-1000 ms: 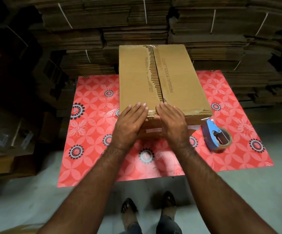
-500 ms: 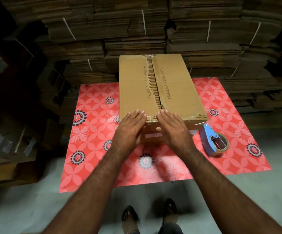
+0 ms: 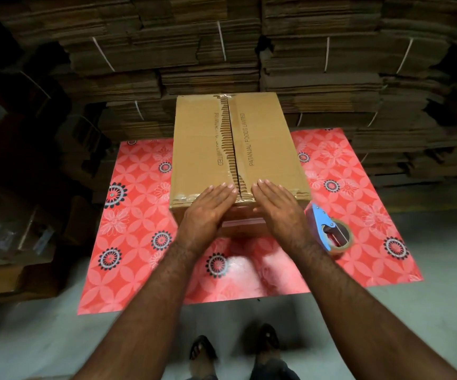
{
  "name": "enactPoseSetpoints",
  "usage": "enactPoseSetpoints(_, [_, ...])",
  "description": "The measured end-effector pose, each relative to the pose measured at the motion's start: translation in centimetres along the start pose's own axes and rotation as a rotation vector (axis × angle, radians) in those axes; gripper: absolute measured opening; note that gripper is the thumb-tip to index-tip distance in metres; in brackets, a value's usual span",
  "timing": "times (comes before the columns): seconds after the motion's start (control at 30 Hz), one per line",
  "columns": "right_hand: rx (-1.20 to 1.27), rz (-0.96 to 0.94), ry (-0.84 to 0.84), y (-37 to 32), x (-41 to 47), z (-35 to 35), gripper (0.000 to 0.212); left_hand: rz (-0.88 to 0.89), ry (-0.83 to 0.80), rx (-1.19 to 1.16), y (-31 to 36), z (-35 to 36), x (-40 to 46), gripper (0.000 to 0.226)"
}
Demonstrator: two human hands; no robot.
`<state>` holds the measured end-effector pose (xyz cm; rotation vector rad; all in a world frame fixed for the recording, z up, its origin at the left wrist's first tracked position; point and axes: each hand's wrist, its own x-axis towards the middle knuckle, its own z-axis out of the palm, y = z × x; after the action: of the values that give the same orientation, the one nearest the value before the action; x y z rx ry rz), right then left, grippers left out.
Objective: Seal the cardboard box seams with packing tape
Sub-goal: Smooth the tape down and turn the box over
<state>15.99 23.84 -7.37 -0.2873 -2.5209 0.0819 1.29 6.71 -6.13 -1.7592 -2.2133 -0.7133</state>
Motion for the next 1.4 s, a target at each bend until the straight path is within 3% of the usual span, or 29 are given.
enactPoseSetpoints(0.17, [0.037,0.019,-0.013,0.8,1.0,-1.1,0.044,-0.162,0.023,-0.014,2.8,0.2,2.2,0.042])
enactPoseSetpoints(0.43, [0.051,-0.033,-0.021,2.9,-0.5,-0.2,0.043,-0.046,-0.038,0.052,2.1,1.3,1.6,0.044])
enactPoseSetpoints(0.63, [0.089,0.017,0.024,4.1,-0.2,-0.3,0.036,-0.194,-0.002,0.079,5.1,2.0,3.2,0.045])
enactPoseSetpoints(0.73, [0.083,-0.021,0.002,4.6,-0.5,0.0,0.041,-0.134,0.0,0.149,5.2,3.0,3.3,0.041])
enactPoseSetpoints(0.87, [0.09,-0.077,-0.046,5.1,-1.2,-0.6,0.041,-0.075,-0.066,0.136,4.7,2.4,2.4,0.053])
enactPoseSetpoints(1.0, [0.036,0.007,-0.065,5.1,-2.4,-2.1,0.044,-0.154,-0.016,0.103,7.0,2.2,3.4,0.052])
enactPoseSetpoints(1.1, [0.033,0.053,-0.087,4.8,-2.9,-2.5,0.044,-0.137,-0.036,0.021,9.7,3.6,4.2,0.063])
enactPoseSetpoints(1.4, [0.082,0.267,-0.038,5.1,-4.1,-4.3,0.05,-0.159,-0.04,0.074,12.1,3.9,4.8,0.08])
